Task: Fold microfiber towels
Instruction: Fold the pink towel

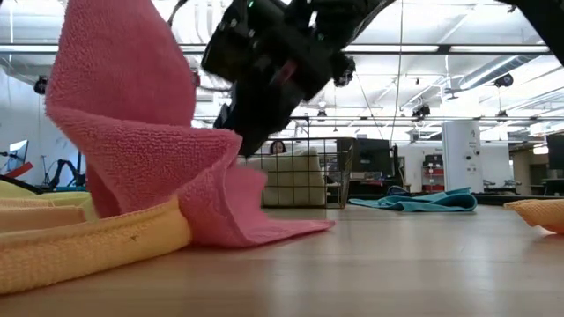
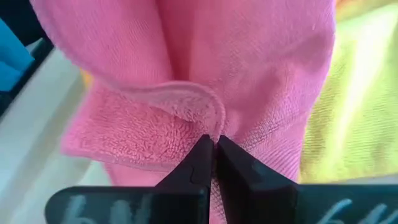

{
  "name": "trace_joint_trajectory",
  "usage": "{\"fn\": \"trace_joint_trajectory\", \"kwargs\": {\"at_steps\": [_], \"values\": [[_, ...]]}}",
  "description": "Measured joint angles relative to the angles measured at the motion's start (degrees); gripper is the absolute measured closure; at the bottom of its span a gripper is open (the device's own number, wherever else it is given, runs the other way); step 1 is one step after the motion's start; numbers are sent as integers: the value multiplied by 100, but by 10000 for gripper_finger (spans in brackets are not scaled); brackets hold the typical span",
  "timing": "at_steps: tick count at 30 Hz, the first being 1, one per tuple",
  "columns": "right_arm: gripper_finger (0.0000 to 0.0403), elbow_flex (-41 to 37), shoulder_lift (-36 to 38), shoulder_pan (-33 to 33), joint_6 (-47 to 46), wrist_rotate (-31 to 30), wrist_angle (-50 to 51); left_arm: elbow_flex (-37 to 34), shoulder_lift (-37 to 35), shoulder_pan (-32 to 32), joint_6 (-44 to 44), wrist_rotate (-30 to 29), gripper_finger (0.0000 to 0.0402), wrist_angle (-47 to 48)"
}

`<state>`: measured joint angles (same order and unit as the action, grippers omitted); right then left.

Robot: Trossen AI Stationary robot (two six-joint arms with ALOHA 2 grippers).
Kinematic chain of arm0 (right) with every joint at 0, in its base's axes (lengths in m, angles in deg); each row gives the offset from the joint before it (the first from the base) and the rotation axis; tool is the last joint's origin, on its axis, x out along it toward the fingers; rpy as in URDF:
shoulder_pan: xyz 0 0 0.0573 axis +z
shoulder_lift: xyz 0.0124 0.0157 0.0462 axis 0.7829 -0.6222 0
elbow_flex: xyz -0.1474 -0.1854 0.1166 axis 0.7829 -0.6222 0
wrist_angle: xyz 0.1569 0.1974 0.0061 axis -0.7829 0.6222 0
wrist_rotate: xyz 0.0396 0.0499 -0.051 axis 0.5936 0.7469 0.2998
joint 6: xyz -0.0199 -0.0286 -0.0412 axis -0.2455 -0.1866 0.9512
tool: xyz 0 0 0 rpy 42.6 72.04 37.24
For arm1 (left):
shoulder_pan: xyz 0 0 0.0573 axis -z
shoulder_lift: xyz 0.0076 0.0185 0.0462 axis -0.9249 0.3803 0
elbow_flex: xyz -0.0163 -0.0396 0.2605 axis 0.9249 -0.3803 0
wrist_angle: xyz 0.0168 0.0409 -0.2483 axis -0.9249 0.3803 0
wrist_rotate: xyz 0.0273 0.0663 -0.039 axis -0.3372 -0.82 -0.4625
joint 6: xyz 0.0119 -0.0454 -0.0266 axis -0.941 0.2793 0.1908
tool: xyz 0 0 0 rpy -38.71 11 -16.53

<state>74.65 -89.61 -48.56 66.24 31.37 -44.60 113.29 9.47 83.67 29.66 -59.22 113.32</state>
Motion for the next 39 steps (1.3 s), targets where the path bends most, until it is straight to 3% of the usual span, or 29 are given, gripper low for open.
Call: {"fn": "trace_joint_trajectory", "kwargs": {"at_steps": [5, 11, 18, 20, 25, 32, 39], "values": [[394, -109, 655, 8, 91, -566, 788, -2, -72, 63, 103, -116, 402, 169], [394, -256, 1396, 13, 107, -671, 1454, -2, -104, 104, 197, -175, 402, 156], [394, -1083, 1854, 140, 321, -1046, 1930, -2, -74, 106, 75, -729, 402, 39], [394, -1378, 1795, 127, 204, -1336, 1663, -12, -7, 104, 41, -1019, 402, -45], [394, -1850, 1833, 127, -290, -1356, 569, -36, 191, 97, 13, -1178, 402, -174], [388, -1759, 1837, 153, -633, -1353, 481, -142, 246, 91, -256, -1197, 402, -194], [337, -1640, 2027, 153, -711, -1353, 514, -144, 227, 86, -263, -1210, 402, -160]]}}
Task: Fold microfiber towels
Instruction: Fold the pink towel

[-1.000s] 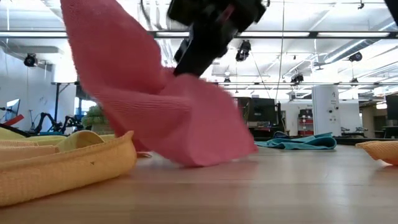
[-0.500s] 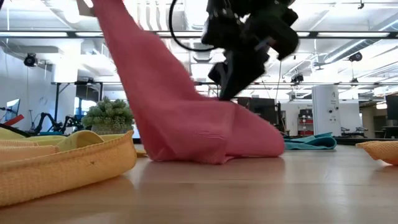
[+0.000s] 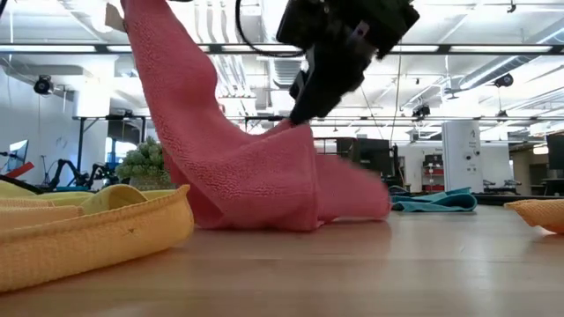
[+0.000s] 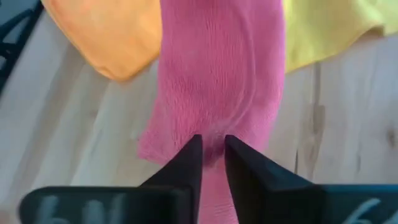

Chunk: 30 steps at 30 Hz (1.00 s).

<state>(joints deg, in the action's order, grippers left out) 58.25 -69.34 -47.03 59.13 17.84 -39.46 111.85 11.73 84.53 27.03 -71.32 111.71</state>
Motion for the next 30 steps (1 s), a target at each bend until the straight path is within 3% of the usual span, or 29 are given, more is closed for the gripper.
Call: {"fn": "trace_joint_trajectory", "kwargs": {"at_steps": [5, 11, 19, 27, 30], "values": [[288, -13, 301, 0, 254, 0, -117, 0, -103, 0, -35, -134, 402, 1], [255, -15, 290, 0, 416, 45, -1632, 0, -168, 0, -35, -234, 402, -50], [250, -15, -226, -5, 383, 568, -2808, 0, -171, 0, -184, -248, 402, -90], [250, 388, -776, -72, 321, 641, -3014, 0, -171, 0, -319, -269, 402, -359], [251, 568, -965, -105, 317, 1050, -3002, 0, -171, 0, -320, -335, 402, -358]]}}
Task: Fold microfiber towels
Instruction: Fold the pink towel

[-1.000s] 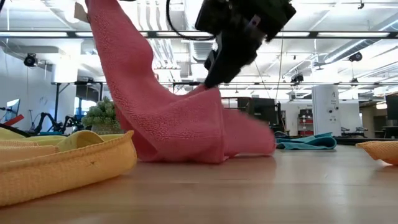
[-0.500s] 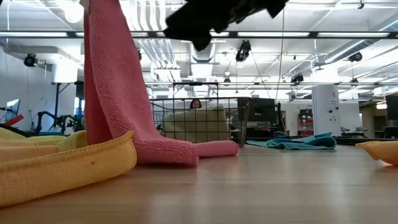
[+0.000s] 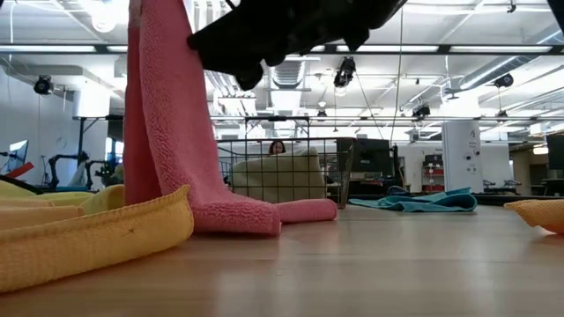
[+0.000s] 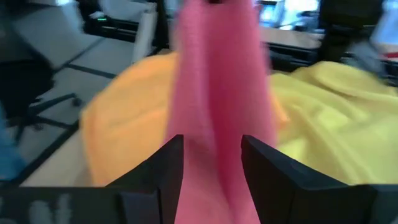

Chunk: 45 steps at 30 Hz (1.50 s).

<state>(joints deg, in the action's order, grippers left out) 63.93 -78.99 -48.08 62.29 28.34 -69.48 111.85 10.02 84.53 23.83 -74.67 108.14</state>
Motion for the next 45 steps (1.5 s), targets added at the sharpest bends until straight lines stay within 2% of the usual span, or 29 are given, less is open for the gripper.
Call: {"fn": "trace_joint_trajectory", "kwargs": {"at_steps": [2, 13, 17, 23, 40, 45], "values": [[254, 75, -70, -9, -62, 319, 7, 0, 0, 0, 1, -11, 402, 5], [270, 81, -373, -50, -108, 504, 135, 0, -113, 0, -1, -287, 402, 11], [273, 81, -573, -50, -177, 764, 141, 0, -205, 0, 3, -310, 402, 49], [285, 79, -603, -49, -143, 912, 611, 2, -280, 4, 46, -391, 402, 384], [326, 75, -563, -50, -15, 901, 2076, 2, -345, 2, 60, -435, 402, 512], [341, 72, -561, -50, -113, 901, 2132, 2, -365, 2, 67, -435, 402, 513]]}}
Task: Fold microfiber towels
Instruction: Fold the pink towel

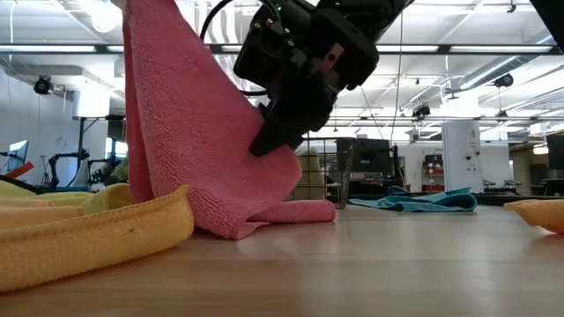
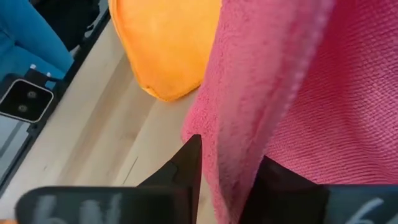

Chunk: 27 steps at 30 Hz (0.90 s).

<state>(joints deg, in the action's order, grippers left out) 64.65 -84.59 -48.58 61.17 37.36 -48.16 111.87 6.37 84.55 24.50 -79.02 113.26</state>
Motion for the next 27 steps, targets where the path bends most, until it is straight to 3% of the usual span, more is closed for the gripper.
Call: {"fn": "trace_joint_trajectory", "kwargs": {"at_steps": [8, 13, 23, 27], "values": [[389, 0, 369, 2, -244, -194, 328, 0, 0, -2, 0, 2, 402, -9], [394, 0, 681, 9, -427, -399, 639, 0, 9, -1, -20, -280, 402, -139], [394, 0, 1712, 427, -1118, -1665, 1743, -2, 28, 20, -15, -507, 402, -621], [395, 0, 2327, 671, -1563, -2512, 2079, -2, 31, 36, -21, -506, 402, -804]]}}
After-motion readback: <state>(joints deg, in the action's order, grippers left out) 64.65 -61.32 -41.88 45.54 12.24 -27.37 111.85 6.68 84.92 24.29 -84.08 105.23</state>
